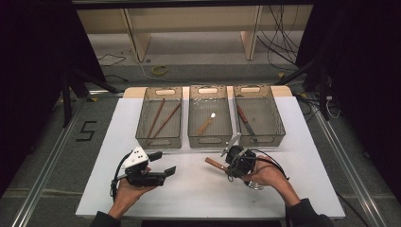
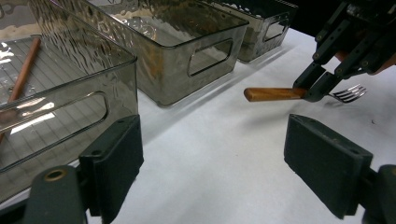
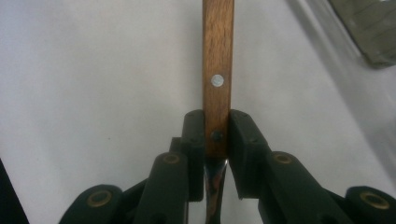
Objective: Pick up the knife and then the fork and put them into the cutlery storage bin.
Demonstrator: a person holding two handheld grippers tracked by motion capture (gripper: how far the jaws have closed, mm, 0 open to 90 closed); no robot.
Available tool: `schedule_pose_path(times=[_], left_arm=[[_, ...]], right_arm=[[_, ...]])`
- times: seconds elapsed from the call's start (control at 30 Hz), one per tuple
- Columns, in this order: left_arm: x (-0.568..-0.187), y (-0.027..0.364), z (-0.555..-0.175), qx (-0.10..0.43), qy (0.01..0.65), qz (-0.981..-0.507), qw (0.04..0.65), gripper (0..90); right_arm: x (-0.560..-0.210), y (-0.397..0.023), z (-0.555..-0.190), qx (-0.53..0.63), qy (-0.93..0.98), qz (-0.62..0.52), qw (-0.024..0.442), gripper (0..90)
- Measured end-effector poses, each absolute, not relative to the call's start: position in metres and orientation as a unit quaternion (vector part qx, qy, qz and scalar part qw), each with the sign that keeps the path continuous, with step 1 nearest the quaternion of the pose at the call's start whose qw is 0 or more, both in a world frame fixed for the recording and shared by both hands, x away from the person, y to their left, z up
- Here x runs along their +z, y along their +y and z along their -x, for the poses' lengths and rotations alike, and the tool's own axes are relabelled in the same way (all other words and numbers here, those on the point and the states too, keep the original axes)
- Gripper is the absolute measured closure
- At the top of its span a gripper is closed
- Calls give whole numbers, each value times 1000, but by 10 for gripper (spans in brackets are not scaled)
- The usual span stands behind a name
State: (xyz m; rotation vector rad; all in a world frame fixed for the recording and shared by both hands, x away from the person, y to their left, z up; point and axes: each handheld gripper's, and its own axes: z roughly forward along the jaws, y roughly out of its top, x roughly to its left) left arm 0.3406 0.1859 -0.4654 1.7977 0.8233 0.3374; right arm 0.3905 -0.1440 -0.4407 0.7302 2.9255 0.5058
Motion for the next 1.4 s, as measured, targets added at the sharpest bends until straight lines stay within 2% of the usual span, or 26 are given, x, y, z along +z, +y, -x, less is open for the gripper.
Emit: schedule_pose_path(times=[0.77, 1.4], left_arm=[[-465, 186, -341, 140, 346, -755, 539, 190], [-466, 186, -341, 141, 345, -755, 539, 189]], right_arm=[[-396, -183, -399, 277, 913, -281, 100, 777], [-386, -204, -408, 308, 891, -312, 119, 777]])
